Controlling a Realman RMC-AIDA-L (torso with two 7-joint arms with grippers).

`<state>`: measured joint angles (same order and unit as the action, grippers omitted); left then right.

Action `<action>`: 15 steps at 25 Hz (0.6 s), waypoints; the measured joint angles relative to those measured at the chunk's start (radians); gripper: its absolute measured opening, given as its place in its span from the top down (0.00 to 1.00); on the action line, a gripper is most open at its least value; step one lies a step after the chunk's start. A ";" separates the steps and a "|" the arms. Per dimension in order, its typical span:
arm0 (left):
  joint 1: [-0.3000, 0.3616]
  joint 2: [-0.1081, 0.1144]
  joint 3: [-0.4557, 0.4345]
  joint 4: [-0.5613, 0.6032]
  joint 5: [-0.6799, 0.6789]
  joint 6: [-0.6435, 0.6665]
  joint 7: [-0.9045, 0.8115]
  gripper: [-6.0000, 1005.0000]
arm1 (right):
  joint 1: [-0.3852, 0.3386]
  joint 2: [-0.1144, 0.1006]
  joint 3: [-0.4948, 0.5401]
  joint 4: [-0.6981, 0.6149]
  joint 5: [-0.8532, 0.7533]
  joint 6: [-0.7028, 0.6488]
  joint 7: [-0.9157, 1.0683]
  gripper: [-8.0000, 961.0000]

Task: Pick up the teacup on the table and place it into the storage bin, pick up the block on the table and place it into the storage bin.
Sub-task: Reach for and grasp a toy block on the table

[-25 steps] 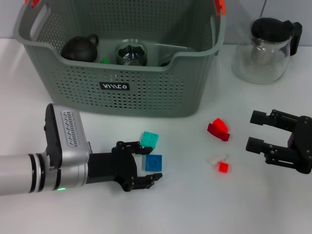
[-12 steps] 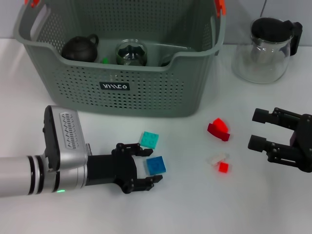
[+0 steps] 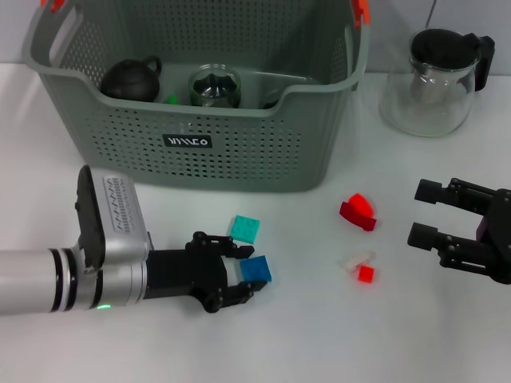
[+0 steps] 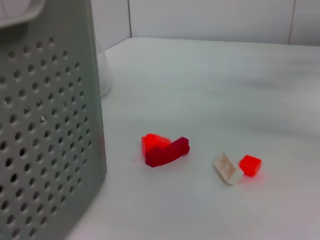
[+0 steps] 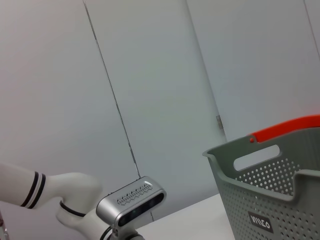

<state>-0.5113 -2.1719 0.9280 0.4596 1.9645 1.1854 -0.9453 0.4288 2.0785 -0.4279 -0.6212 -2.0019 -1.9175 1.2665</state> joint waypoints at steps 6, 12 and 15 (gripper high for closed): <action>0.001 0.001 0.004 0.013 0.002 0.006 -0.010 0.45 | 0.001 0.000 0.000 0.000 0.000 0.000 0.002 0.17; 0.001 0.001 0.005 0.013 0.003 0.008 -0.018 0.62 | 0.003 0.000 0.000 0.000 0.000 0.000 0.001 0.17; 0.000 0.001 0.005 0.013 0.003 0.007 -0.018 0.61 | 0.004 -0.001 0.000 0.000 0.000 0.000 0.001 0.17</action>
<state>-0.5108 -2.1705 0.9328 0.4728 1.9679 1.1928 -0.9634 0.4328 2.0778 -0.4279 -0.6212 -2.0018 -1.9175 1.2675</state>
